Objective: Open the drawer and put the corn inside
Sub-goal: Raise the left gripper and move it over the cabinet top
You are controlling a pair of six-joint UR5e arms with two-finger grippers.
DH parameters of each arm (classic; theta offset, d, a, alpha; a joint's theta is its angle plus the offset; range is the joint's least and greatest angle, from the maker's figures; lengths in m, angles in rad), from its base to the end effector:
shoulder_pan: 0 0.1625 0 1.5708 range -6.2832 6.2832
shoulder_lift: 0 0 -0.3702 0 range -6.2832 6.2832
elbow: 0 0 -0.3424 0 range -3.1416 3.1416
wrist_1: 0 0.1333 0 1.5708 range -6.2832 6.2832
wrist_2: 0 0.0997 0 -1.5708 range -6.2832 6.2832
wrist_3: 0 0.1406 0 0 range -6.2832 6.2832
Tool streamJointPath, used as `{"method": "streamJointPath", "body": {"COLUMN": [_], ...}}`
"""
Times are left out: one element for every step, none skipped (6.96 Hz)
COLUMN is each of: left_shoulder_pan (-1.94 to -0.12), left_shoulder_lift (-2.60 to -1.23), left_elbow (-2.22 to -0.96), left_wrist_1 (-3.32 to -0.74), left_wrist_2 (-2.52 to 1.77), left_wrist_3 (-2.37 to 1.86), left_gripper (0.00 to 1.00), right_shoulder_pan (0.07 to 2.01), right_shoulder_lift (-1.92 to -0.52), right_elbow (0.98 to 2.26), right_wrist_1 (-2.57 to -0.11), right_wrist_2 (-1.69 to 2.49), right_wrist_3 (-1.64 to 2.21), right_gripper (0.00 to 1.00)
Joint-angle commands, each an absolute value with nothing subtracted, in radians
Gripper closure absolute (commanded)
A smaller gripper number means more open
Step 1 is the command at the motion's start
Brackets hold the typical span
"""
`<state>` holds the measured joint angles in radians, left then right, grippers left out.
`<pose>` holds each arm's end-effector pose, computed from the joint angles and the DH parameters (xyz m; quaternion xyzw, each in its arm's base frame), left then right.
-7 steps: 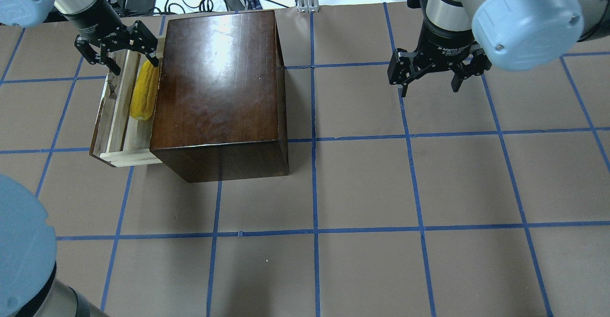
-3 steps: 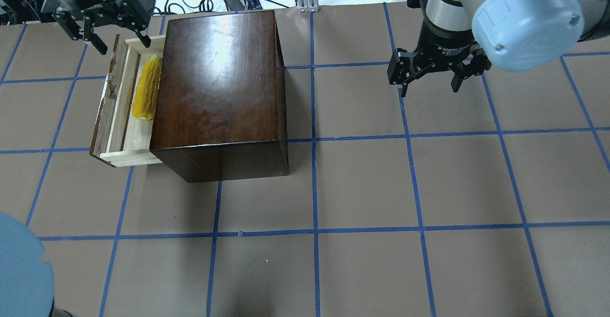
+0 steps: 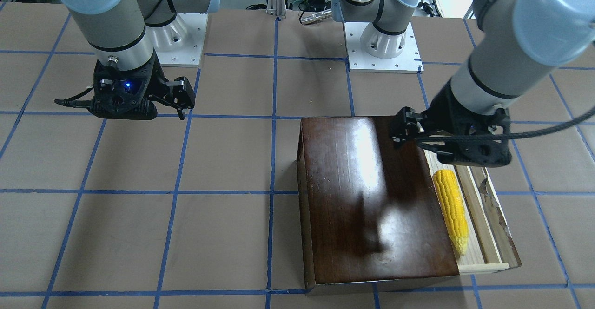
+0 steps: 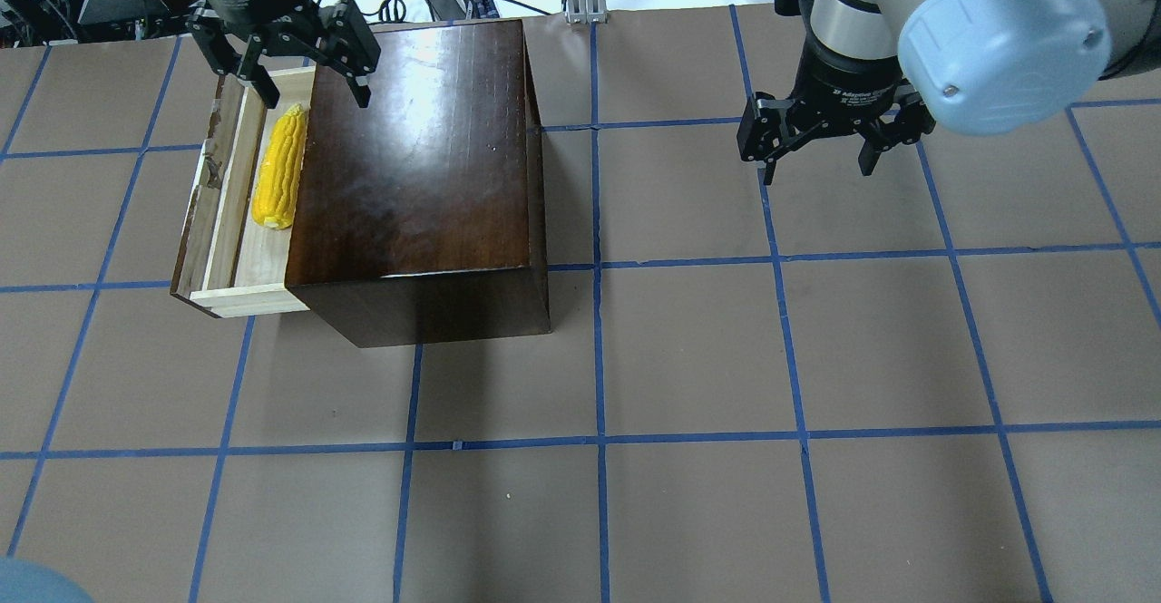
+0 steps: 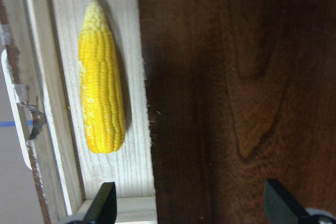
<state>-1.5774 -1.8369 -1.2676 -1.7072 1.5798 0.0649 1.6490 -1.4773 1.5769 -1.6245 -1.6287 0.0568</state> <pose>-0.1355 -0.5239 0.3826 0.0359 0.9981 0.0497 0.0030 0.1614 -0.4572 0.3522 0.0114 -0.9993 -0.0209 0.0304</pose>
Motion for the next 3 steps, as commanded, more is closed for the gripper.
{"method": "streamJointPath", "body": {"left_shoulder_pan": [-1.614, -1.603, -1.585], "left_shoulder_lift": [-1.784, -1.761, -1.734], "left_elbow": [-1.357, -1.403, -1.439], "left_wrist_1": [-1.692, -1.662, -1.617], "left_wrist_2": [1.579, 1.580, 1.582], "left_wrist_3": [0.054, 0.066, 0.067], "left_gripper": [0.00, 0.00, 0.00], "right_shoulder_pan": [1.649, 1.649, 1.649], "right_shoulder_lift": [-1.477, -1.479, -1.477], "right_elbow": [1.577, 1.577, 1.577], "right_wrist_1": [-1.624, -1.624, -1.624], "right_wrist_2": [-1.628, -1.629, -1.629], "right_wrist_3": [0.057, 0.057, 0.057], "right_gripper": [0.00, 0.00, 0.00]}}
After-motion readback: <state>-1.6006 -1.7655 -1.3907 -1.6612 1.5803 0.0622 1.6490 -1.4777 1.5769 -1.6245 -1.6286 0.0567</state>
